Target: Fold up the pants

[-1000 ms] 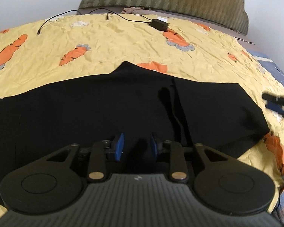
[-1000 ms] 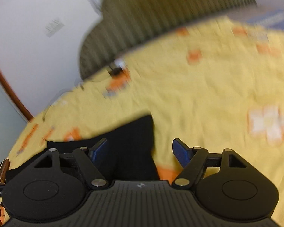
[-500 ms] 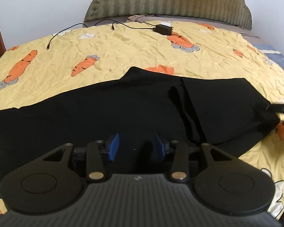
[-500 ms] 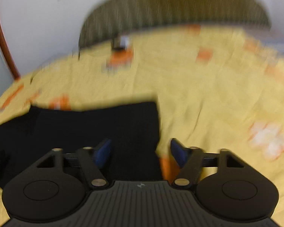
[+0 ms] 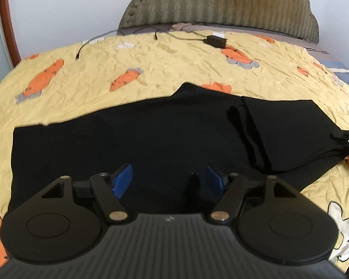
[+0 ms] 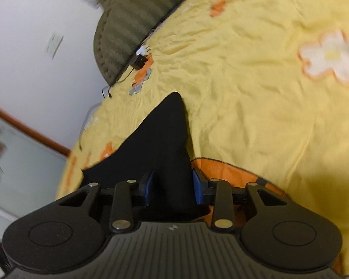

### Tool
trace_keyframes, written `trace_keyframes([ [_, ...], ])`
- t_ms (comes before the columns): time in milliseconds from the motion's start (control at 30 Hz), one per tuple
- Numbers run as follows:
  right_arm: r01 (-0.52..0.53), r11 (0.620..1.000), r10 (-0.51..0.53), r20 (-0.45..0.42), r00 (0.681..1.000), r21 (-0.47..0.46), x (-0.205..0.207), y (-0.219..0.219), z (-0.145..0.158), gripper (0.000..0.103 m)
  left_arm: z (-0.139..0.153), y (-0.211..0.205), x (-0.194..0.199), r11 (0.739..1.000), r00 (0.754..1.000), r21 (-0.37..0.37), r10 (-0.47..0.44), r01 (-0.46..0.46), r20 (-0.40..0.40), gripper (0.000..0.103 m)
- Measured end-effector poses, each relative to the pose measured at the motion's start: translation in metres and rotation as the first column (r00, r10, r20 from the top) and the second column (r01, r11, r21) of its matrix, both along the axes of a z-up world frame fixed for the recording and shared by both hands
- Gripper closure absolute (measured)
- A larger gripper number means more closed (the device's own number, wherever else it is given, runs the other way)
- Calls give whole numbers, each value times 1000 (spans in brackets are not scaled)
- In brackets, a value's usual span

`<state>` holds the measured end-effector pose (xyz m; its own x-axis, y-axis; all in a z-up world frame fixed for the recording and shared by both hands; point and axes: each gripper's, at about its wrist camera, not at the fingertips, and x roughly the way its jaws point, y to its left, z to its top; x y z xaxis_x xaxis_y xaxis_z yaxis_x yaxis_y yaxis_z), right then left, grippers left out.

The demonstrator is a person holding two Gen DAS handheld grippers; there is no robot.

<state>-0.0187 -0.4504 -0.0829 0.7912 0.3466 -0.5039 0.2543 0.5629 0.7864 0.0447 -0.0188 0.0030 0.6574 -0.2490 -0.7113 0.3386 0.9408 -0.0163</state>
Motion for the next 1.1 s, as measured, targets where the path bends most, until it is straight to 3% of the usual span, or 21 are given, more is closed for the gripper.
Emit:
trace_keyframes([
  [133, 21, 999, -24, 54, 998, 40, 6, 2, -3, 68, -2, 1, -2, 1000, 1000, -26, -10, 10, -26, 36],
  [233, 44, 996, -46, 26, 999, 83, 16, -4, -11, 68, -1, -3, -7, 1000, 1000, -13, -22, 22, -12, 35],
  [300, -1, 995, -5, 65, 998, 97, 14, -1, -7, 68, 1, -3, -10, 999, 999, -9, -32, 32, -1, 31],
  [400, -55, 991, 61, 53, 997, -122, 12, 18, 11, 68, -1, -3, -9, 1000, 1000, -13, -29, 29, 2, 27],
  [533, -22, 980, 27, 21, 999, -198, 20, 28, 9, 68, -4, -2, -8, 999, 1000, -23, -24, 24, -14, 27],
  [633, -39, 943, 44, 7, 999, -329, 25, 45, 17, 71, -4, -1, -10, 1000, 1000, 10, -13, 13, 2, 27],
  [667, -44, 933, 47, -1, 999, -358, 27, 50, 18, 76, -4, 1, -10, 1000, 1000, 14, 0, 0, 1, 27],
  [700, -49, 930, 52, 0, 999, -365, 27, 52, 19, 81, -4, 3, -9, 1000, 1000, 6, 8, -8, -3, 27],
  [800, -26, 942, 31, 9, 999, -334, 23, 49, 20, 84, -5, 8, -6, 999, 999, -1, 32, -32, -23, 27],
  [1100, 35, 958, -39, -8, 999, -284, 22, 49, 24, 84, -9, 16, 1, 987, 993, 115, 120, -117, -19, 25],
])
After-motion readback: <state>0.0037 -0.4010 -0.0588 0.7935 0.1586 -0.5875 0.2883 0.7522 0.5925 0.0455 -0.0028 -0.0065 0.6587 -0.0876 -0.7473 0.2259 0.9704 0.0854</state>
